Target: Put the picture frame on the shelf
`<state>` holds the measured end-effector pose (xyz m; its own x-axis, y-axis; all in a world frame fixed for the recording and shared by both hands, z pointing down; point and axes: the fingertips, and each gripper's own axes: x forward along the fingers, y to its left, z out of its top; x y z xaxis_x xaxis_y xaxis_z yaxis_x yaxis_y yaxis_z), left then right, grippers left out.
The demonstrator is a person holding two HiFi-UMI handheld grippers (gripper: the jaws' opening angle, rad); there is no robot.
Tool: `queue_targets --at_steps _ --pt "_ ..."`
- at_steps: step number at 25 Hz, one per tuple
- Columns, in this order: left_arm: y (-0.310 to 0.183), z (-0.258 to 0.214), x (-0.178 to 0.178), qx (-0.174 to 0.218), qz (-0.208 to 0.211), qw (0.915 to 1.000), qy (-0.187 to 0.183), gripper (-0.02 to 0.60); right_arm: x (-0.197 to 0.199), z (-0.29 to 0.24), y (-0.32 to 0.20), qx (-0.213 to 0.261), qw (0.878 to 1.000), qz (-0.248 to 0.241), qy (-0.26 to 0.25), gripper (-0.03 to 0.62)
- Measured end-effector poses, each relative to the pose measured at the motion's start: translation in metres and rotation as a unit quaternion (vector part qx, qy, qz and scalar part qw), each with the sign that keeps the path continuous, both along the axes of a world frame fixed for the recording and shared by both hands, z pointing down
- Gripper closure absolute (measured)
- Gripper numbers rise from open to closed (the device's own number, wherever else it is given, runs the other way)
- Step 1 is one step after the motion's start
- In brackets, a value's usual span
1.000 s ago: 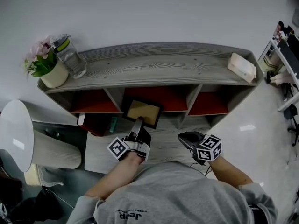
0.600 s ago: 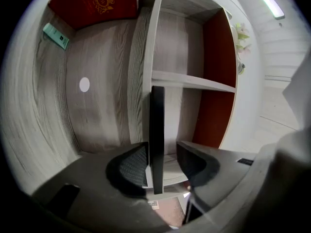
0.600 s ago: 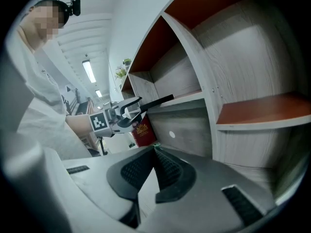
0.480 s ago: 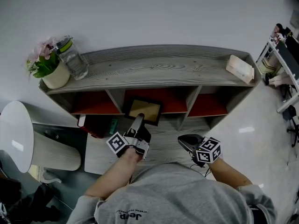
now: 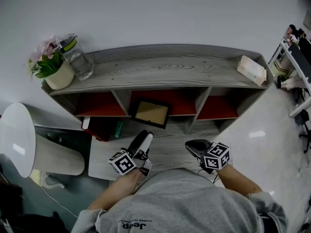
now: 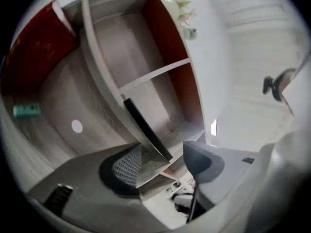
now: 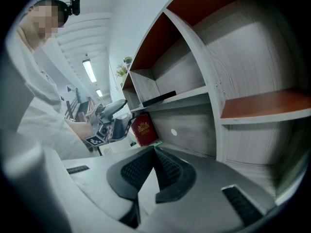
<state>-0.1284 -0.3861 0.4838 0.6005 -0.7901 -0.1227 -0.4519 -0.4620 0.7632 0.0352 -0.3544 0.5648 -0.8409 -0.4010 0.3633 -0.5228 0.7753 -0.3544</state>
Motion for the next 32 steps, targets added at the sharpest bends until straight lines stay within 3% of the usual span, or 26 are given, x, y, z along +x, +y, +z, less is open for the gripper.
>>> queue_targets --at_steps 2,5,7,10,12,14,17,32 --pt "0.008 0.000 -0.002 0.041 -0.001 0.9942 -0.099 0.345 0.000 0.002 0.001 -0.002 1.000 0.000 0.000 0.576" --pt "0.013 0.000 -0.001 0.093 0.007 0.9716 -0.217 0.448 0.000 0.005 0.004 -0.004 1.000 0.000 0.001 0.576" --pt "0.009 0.000 -0.002 0.111 0.001 0.9553 -0.274 0.488 0.000 0.006 0.006 -0.005 1.000 0.001 0.001 0.576" --pt "-0.001 -0.005 -0.003 0.136 -0.019 0.9214 -0.364 0.572 0.001 0.008 0.009 -0.006 1.000 0.003 0.004 0.576" --pt "-0.006 -0.008 0.001 0.147 -0.021 0.9013 -0.407 0.572 0.002 0.009 0.010 -0.007 1.000 0.006 0.005 0.576" --pt "-0.009 -0.008 0.005 0.149 -0.018 0.8894 -0.432 0.572 0.004 0.010 0.011 -0.009 1.000 0.009 0.004 0.576" --pt "-0.011 -0.003 0.007 0.140 -0.016 0.8828 -0.448 0.572 0.005 0.010 0.013 -0.008 1.000 0.013 0.005 0.576" --pt "-0.031 0.003 0.013 0.128 -0.010 0.8771 -0.463 0.572 0.013 0.010 0.015 -0.009 1.000 0.023 0.007 0.576"
